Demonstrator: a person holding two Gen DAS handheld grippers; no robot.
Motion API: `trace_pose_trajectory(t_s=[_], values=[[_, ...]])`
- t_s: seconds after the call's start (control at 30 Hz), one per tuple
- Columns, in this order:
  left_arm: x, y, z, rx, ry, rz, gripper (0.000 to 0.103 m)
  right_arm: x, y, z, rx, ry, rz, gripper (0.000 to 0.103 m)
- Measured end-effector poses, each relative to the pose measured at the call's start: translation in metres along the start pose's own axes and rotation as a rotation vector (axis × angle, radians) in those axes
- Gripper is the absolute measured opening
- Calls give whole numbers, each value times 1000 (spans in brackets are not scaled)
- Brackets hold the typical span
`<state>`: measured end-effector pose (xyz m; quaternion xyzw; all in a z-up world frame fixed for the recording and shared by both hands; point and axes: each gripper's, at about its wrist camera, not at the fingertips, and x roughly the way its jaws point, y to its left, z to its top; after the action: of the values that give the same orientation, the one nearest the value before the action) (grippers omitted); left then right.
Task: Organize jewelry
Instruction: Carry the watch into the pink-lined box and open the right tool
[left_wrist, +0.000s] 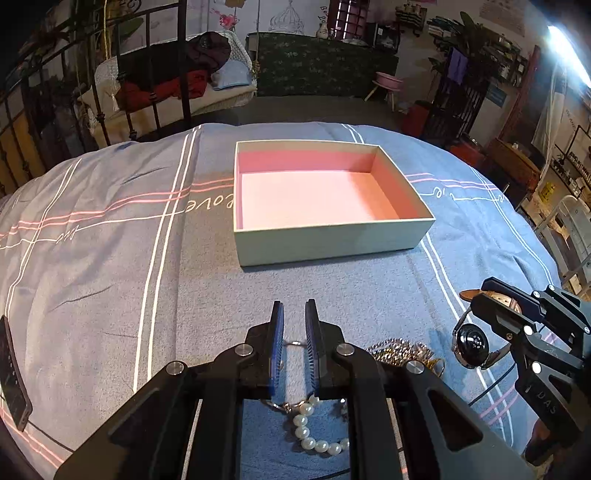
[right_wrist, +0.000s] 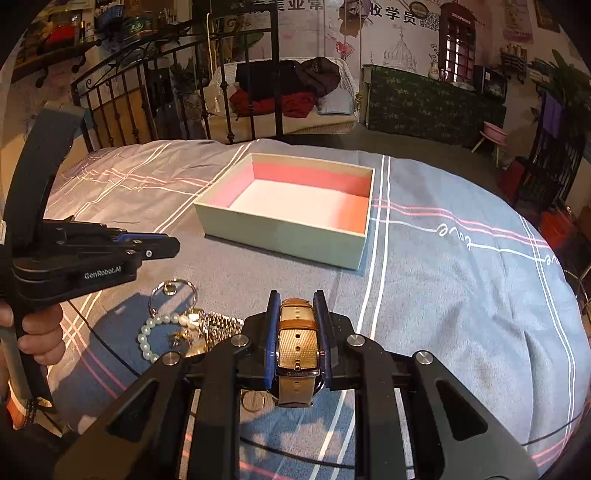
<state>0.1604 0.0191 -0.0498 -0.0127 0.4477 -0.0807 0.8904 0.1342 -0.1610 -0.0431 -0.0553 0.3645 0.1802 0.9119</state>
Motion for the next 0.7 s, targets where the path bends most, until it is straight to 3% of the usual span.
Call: trace_pose_trajectory(t_s=[0.37,0.53,0.7], values=[[5,-5,99,5,-82,18,12,34,-16,104,-48,-93,12,19],[30,6,135,-33,-40,34,12,70,-24,143,-45,-51,-2,19],[61,9,142,-49,32,62,12,112,-26,149,-37,52,-15,19]])
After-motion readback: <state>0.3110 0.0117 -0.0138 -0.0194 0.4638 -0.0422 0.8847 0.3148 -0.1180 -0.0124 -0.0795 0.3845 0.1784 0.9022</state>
